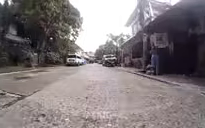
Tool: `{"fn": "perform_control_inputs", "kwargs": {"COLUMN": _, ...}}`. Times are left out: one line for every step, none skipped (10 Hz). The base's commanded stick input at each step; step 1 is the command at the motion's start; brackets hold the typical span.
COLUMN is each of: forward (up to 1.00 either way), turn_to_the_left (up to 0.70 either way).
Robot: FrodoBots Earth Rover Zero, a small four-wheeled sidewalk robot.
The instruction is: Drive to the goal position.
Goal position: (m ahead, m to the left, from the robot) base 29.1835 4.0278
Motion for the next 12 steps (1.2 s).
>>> {"fn": "perform_control_inputs", "kwargs": {"forward": 0.70, "turn_to_the_left": 0.00}}
{"fn": "perform_control_inputs", "kwargs": {"forward": 0.70, "turn_to_the_left": 0.00}}
{"fn": "perform_control_inputs", "kwargs": {"forward": 0.70, "turn_to_the_left": 0.17}}
{"fn": "perform_control_inputs", "kwargs": {"forward": 0.70, "turn_to_the_left": 0.12}}
{"fn": "perform_control_inputs", "kwargs": {"forward": 0.70, "turn_to_the_left": 0.00}}
{"fn": "perform_control_inputs", "kwargs": {"forward": 0.70, "turn_to_the_left": 0.00}}
{"fn": "perform_control_inputs", "kwargs": {"forward": 0.70, "turn_to_the_left": 0.00}}
{"fn": "perform_control_inputs", "kwargs": {"forward": 0.70, "turn_to_the_left": 0.00}}
{"fn": "perform_control_inputs", "kwargs": {"forward": 0.70, "turn_to_the_left": 0.00}}
{"fn": "perform_control_inputs", "kwargs": {"forward": 0.70, "turn_to_the_left": 0.00}}
{"fn": "perform_control_inputs", "kwargs": {"forward": 0.70, "turn_to_the_left": 0.00}}
{"fn": "perform_control_inputs", "kwargs": {"forward": 0.70, "turn_to_the_left": 0.00}}
